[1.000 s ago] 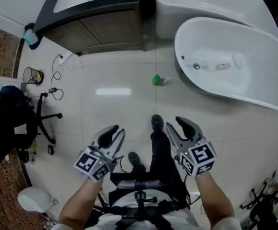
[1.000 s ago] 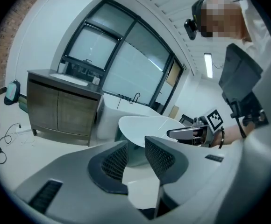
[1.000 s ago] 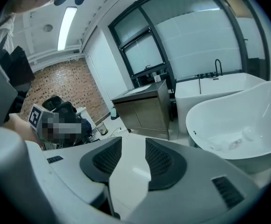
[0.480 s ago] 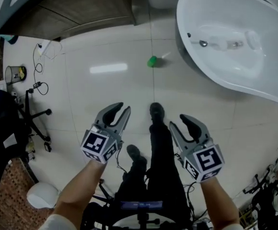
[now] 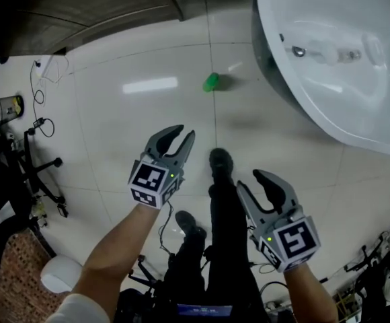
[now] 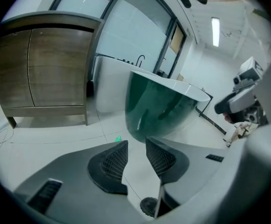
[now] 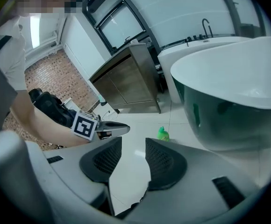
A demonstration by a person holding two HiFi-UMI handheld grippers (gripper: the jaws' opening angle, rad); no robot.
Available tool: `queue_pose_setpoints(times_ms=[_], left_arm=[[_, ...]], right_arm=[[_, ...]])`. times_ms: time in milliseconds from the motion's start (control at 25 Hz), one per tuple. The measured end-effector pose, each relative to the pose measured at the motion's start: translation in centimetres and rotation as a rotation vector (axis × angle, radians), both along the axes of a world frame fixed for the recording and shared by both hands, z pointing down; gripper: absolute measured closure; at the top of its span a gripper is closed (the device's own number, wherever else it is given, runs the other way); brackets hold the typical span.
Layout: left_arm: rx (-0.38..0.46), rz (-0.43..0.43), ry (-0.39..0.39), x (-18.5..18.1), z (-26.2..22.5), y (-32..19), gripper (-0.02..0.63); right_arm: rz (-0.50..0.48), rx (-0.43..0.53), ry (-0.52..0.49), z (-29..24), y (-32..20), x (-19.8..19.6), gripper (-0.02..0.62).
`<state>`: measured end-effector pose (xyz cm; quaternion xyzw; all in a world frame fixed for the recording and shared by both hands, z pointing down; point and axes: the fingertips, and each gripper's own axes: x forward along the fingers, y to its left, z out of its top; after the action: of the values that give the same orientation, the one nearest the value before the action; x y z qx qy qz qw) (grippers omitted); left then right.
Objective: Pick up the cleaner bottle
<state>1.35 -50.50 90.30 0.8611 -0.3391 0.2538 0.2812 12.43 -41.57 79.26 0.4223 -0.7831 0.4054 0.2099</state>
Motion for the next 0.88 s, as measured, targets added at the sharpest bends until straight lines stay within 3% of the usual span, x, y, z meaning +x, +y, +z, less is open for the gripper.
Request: queue_pose_setpoints(times_ms=[320,680,880], left_arm=[[-0.014,-0.053,-0.079,0.7,11.5,-5.1,0.398],[0.014,0.015,-0.14,4.3,20.1,-8.9,0.297],[0.032,0.043,-0.155,6.6,22.8,-10.2,0.285]], right_arm=[[-0.001,-0.076,0.002,6.3,0.5,0.8,0.44],[0.018,-0.135,0.003,10.7,1.3,1.5,0.44],[0.023,-0.16,0.014,12.0,1.5,2.0,0.44]])
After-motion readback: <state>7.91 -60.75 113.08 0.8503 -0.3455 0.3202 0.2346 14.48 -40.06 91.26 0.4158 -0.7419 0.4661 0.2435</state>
